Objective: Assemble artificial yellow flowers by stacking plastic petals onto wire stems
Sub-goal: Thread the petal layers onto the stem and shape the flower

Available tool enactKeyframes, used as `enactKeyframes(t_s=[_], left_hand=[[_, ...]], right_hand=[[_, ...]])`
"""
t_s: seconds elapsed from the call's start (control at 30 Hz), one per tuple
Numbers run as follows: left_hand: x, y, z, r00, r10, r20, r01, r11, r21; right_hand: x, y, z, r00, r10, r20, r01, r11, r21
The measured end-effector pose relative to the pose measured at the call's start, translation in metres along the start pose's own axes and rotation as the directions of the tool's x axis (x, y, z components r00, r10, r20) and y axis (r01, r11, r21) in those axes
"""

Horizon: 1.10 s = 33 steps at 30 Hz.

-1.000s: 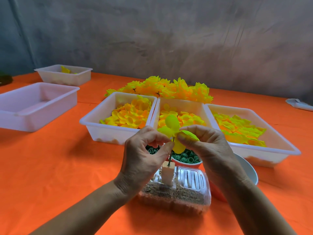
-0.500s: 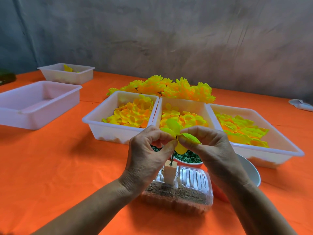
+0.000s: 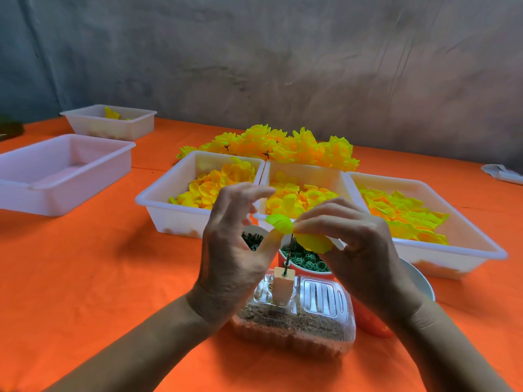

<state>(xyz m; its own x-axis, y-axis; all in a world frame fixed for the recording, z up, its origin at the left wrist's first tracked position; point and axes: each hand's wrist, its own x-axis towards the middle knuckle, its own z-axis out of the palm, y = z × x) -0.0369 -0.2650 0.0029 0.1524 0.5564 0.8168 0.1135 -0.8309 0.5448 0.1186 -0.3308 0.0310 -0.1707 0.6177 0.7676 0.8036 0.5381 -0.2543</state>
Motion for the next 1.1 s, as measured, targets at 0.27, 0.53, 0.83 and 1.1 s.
enactKeyframes(t_s=[0.27,0.53,0.83,1.1], left_hand=[[0.003,-0.009,-0.001,0.971,0.224,0.078,-0.234,0.959,0.157],[0.002,-0.015,0.000,0.915,0.394,0.092,-0.404,0.877,0.261],[0.002,-0.017,-0.002,0.882,0.455,0.123,-0.469,0.822,0.324],[0.000,-0.019,0.001,0.812,0.571,0.118,-0.563,0.715,0.416]], right_hand=[[-0.002,0.002,-0.002,0.989,-0.142,0.028,0.145,0.968,-0.203],[-0.016,0.007,0.014,0.986,-0.095,-0.134,0.061,0.970,-0.237],[-0.016,0.010,0.017,0.985,-0.046,-0.168,0.027,0.994,-0.110],[-0.020,0.010,0.021,0.976,-0.049,-0.214,0.017,0.989,-0.149]])
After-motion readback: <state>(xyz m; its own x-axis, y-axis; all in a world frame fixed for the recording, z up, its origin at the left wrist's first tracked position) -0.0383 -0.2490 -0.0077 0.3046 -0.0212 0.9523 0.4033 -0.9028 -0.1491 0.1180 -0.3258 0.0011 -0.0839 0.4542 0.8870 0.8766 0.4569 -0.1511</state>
